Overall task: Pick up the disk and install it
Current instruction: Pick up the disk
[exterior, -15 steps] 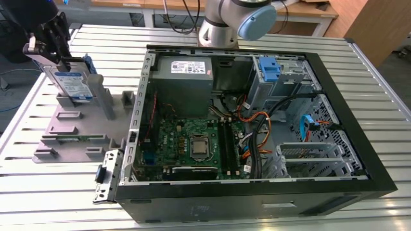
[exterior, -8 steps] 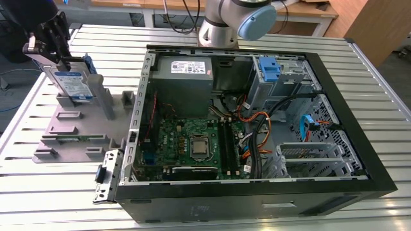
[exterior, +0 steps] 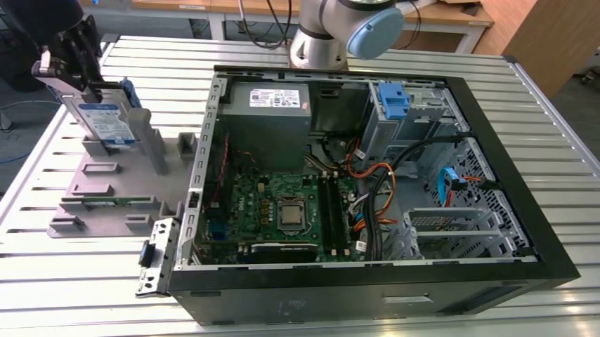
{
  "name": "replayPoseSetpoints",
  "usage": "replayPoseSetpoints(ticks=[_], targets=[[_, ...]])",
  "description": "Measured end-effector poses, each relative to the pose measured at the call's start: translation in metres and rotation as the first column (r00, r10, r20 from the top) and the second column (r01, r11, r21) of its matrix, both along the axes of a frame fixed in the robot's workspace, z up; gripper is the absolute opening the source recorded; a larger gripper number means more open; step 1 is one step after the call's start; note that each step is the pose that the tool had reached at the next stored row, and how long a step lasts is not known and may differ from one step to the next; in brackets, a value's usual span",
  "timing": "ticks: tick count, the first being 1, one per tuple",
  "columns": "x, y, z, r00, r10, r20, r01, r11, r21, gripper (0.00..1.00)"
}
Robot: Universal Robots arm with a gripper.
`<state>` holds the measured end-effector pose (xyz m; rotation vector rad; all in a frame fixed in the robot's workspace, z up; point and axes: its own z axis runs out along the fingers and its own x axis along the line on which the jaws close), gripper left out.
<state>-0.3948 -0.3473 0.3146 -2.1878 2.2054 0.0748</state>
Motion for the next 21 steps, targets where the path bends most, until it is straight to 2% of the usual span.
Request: replayPoseSetpoints(ticks=[2,10,21], targets=[[0.0,0.0,0.0054,1.0,0.0,0.0002,0.0,1.0,0.0001,0.35],[0.0,0.0,0.0337,1.0,0.0,0.0003,0.0,1.0,0.0002,0.35],[0.0,0.0,0.0359,1.0,0.0,0.0003,0.0,1.0,0.0002,0.35]])
